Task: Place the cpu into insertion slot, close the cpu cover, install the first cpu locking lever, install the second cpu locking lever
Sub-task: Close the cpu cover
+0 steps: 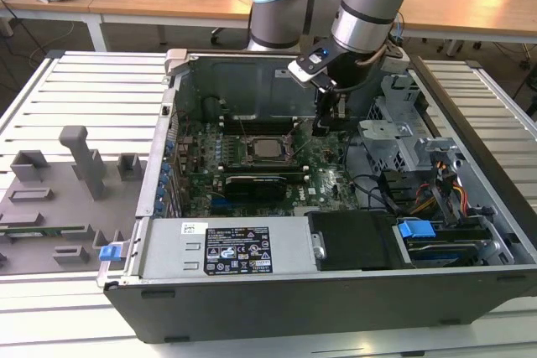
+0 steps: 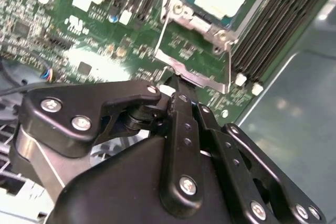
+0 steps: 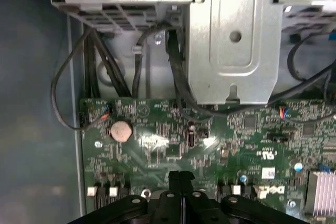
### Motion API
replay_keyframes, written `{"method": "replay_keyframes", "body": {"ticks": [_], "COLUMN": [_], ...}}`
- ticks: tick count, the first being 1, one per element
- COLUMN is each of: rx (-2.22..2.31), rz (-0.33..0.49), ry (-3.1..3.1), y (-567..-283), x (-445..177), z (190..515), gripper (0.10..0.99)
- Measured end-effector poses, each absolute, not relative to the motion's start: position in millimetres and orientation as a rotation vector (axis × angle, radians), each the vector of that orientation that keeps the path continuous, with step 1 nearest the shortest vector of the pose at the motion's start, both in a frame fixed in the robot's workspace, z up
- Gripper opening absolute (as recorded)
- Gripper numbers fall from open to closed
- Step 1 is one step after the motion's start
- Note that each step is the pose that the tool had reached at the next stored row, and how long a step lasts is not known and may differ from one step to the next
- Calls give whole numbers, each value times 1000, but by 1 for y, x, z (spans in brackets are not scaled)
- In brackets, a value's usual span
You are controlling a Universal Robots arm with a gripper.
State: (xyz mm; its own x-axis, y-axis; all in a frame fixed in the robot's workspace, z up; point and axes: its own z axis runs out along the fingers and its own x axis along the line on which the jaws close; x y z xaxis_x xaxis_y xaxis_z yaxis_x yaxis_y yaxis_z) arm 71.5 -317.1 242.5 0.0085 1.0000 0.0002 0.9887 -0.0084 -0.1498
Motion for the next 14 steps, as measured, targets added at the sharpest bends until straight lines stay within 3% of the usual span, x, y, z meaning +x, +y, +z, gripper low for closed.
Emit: {"method": "replay_keyframes", "body": {"ticks": [14], "rx": [-2159], "rz": [145], "ry": [-2141], "y": [-314], "x": [55], "z": [243], "gripper": [106]}}
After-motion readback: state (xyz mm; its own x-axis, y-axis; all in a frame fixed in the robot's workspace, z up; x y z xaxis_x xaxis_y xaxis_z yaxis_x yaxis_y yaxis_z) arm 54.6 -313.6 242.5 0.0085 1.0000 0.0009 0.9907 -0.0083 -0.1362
